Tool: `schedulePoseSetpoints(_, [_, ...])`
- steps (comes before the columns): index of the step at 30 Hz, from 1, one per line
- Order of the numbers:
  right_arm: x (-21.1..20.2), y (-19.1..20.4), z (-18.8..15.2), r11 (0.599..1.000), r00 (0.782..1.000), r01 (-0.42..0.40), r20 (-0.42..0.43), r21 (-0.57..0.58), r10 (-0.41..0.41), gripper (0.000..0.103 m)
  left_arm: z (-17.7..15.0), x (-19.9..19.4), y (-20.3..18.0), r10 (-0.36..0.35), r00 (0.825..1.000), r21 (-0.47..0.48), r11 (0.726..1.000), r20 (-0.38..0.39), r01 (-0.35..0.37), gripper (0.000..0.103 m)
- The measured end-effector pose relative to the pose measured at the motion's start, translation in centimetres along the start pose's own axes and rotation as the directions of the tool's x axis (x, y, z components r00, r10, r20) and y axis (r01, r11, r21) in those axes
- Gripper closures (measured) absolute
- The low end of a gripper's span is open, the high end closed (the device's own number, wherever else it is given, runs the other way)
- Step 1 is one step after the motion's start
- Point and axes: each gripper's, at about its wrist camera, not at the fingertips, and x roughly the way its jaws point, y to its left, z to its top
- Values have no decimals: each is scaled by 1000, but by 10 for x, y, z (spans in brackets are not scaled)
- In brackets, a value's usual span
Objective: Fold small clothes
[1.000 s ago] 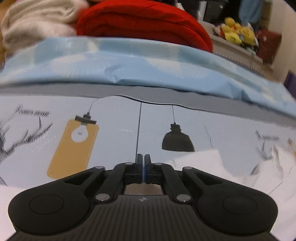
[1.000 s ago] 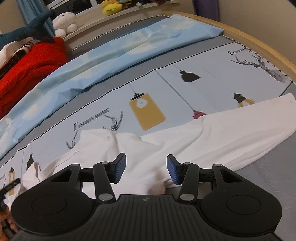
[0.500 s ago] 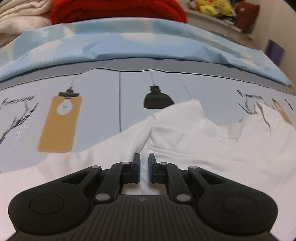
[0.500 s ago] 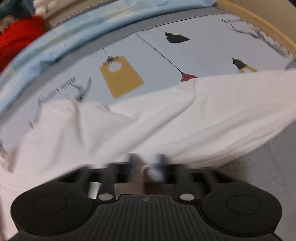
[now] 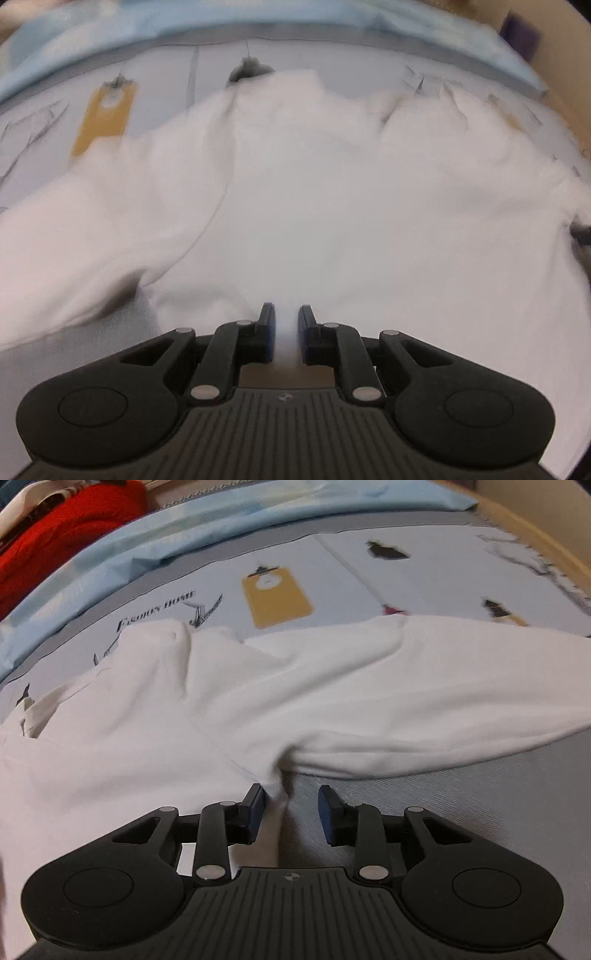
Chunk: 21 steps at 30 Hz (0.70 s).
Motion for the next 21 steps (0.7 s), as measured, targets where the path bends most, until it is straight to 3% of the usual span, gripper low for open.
schedulePoseSetpoints(1, [-9, -1, -1, 997, 997, 69, -32, 18, -68, 70, -4, -7, 1, 24, 999, -32, 999, -32, -25, 85])
schedulePoseSetpoints(3, [-33, -10, -5, 993, 994, 103, -31, 65, -101, 70, -12, -30, 5, 71, 993, -119, 990, -89, -81, 85])
schedulePoseSetpoints(7, [-93, -20, -24, 993, 1000, 23, -19, 112, -21, 69, -41, -100, 0, 27, 1000, -166, 986, -9, -28, 76])
schedulePoseSetpoints(11, [-145, -22, -72, 997, 999, -42, -6, 69, 43, 64, -82, -147, -7, -28, 999, -220, 975, 31, 34, 71])
schedulePoseSetpoints(14, [-154, -27, -120, 998, 997, -53, -57, 40, 55, 63, -120, -155, -9, -24, 1000, -256, 966, 8, 25, 69])
schedulePoseSetpoints(17, [-141, -42, -167, 999, 989, -14, -144, 41, 19, 63, -167, -147, -9, 15, 996, -284, 958, -93, -41, 69])
schedulePoseSetpoints(21, [-129, -52, -190, 1000, 982, 24, -188, 14, -21, 63, -201, -137, -6, 17, 984, -288, 955, -180, -70, 69])
